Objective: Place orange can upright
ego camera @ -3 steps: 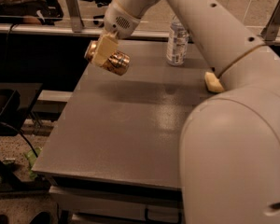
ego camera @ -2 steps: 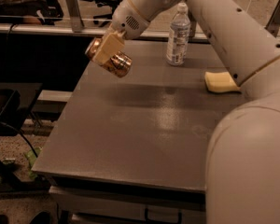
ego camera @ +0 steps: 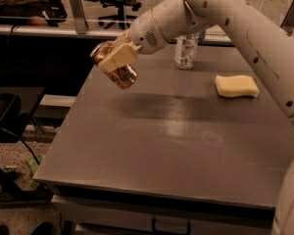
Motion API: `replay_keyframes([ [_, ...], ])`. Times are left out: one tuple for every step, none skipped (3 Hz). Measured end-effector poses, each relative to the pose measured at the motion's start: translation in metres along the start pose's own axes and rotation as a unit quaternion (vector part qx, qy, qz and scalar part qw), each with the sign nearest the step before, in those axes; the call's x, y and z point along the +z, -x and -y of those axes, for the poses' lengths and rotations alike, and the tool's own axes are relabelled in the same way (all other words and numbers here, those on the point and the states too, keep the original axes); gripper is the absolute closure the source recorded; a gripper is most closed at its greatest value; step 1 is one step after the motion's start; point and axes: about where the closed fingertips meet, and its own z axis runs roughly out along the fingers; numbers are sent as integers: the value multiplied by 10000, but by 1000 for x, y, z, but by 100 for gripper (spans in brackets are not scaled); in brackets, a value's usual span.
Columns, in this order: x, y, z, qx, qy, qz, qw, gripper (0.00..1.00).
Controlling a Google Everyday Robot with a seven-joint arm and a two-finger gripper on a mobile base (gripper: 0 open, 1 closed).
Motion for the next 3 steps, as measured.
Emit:
replay_keyframes([
  [9, -4, -5, 18, -117, 624, 9980, 100],
  [16, -5, -7, 13, -169, 1126, 9935, 100],
  [21, -5, -8, 45, -160, 1505, 9885, 100],
])
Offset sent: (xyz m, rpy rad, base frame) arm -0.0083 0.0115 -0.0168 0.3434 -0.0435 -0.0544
